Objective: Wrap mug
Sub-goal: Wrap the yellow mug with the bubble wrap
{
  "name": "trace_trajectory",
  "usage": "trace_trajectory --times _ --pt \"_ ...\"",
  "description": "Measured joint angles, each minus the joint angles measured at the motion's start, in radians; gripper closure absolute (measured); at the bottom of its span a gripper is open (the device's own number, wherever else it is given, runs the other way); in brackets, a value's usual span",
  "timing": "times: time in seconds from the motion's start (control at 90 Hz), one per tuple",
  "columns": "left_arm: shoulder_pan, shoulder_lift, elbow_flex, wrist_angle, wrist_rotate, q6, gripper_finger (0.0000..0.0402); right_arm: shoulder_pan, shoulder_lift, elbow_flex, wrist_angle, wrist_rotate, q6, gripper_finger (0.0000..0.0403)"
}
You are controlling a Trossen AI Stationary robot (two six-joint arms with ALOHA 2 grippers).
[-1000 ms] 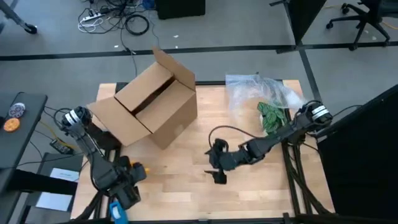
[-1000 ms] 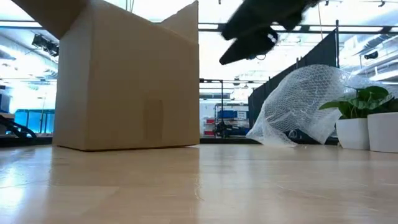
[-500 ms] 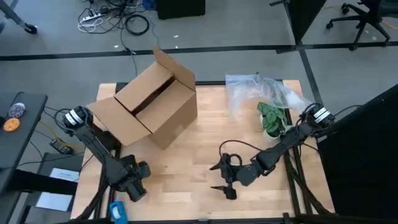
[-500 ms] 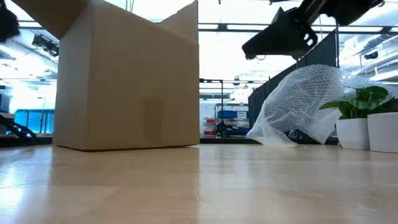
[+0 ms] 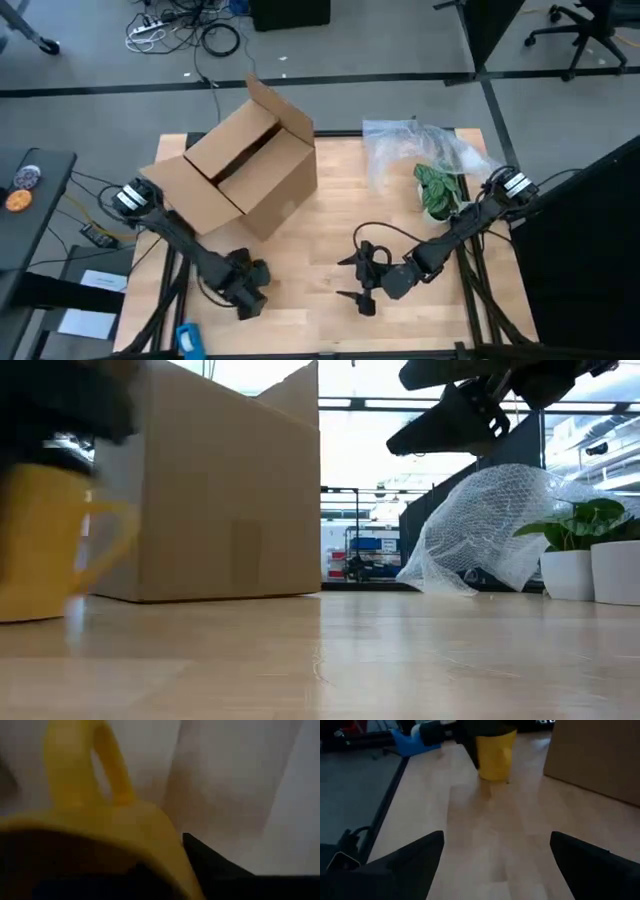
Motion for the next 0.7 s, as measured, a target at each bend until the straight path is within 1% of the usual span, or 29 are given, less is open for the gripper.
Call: trace_trajectory --times 0.089,0.167,0.222,0.267,0.356,0.4,0.489,0.578,0.7 --pt "0.052 0.036 0.056 0.043 -0.006 0.112 0.0389 -0.026 0.0 0.0 -0.038 0.0 0.009 0.0057" --pt "0.098 0.088 0.101 0.109 -0.002 0.219 0.039 -0.064 -0.001 0.0 -0.104 0.02 0.012 0.0057" --pt "0.13 0.127 0.137 0.122 0.002 0.294 0.039 -0.099 -0.01 0.0 -0.161 0.021 0.017 0.0057" --pt "0.152 0.159 0.171 0.116 0.003 0.34 0.039 -0.129 -0.03 0.0 -0.213 0.007 0.027 0.0057" --pt "0.179 0.209 0.228 0.071 0.02 0.407 0.0387 -0.192 -0.08 0.02 -0.329 -0.062 0.053 0.0057" --pt "0.187 0.228 0.252 0.04 0.035 0.442 0.0385 -0.227 -0.107 0.032 -0.406 -0.068 0.054 0.0057" --pt "0.196 0.238 0.28 -0.01 0.041 0.469 0.0378 -0.311 -0.154 0.034 -0.549 -0.054 0.019 0.0057" --pt "0.201 0.24 0.297 -0.073 0.033 0.465 0.0375 -0.43 -0.186 0.034 -0.684 -0.015 0.004 0.0057" --pt "0.197 0.241 0.338 -0.154 0.047 0.442 0.0374 -0.615 -0.185 0.032 -0.752 0.03 0.031 0.0057"
